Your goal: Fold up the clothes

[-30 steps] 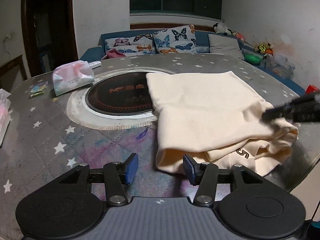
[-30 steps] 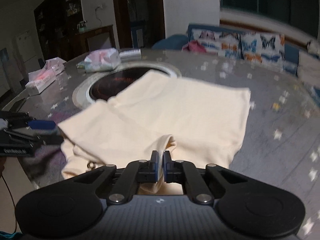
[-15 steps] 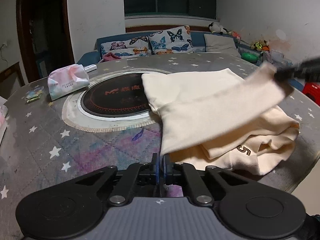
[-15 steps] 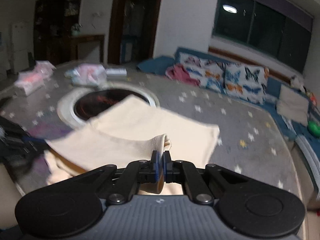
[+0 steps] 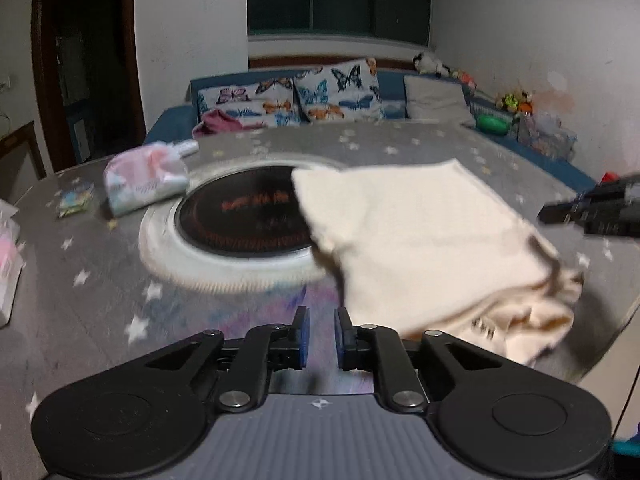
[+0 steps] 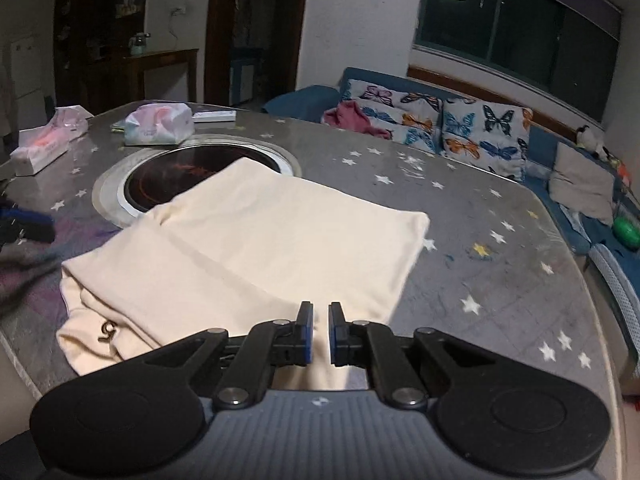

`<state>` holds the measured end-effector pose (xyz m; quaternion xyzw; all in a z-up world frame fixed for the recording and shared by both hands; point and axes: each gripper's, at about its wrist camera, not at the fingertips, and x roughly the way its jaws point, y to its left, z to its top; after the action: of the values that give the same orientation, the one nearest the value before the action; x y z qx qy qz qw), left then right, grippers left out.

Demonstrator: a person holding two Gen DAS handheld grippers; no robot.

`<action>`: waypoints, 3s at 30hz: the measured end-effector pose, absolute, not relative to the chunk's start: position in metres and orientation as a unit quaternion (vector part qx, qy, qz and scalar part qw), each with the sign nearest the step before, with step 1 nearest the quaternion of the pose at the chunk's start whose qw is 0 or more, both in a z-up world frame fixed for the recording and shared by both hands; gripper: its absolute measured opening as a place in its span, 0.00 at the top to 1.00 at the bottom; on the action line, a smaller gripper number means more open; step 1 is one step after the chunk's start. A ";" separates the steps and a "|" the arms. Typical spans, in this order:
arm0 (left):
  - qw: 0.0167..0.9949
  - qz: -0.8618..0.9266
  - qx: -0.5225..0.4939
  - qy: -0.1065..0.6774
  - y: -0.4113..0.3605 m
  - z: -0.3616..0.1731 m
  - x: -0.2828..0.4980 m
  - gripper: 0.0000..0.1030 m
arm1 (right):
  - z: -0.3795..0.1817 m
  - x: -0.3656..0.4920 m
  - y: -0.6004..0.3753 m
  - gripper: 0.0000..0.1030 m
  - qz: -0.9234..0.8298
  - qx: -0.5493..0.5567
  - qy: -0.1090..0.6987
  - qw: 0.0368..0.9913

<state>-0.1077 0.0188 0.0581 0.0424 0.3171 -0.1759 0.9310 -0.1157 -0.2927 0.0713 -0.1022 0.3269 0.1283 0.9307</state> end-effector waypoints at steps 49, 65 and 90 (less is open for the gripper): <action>0.878 -0.274 0.284 0.270 -0.060 0.019 -0.167 0.54 | 0.043 -0.135 -0.232 0.85 0.286 -0.170 0.352 0.875; 0.886 -0.325 0.246 0.221 -0.068 0.030 -0.136 0.90 | 0.082 -0.153 -0.262 0.42 0.284 -0.241 0.329 0.868; 0.887 -0.317 0.224 0.249 -0.048 0.028 -0.127 0.59 | 0.059 -0.127 -0.263 0.91 0.308 -0.245 0.344 0.853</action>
<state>-0.1267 -0.0484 0.0278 0.2236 0.2492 -0.3170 0.8874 -0.1273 -0.2631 0.0591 -0.2448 0.3435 0.3076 0.8529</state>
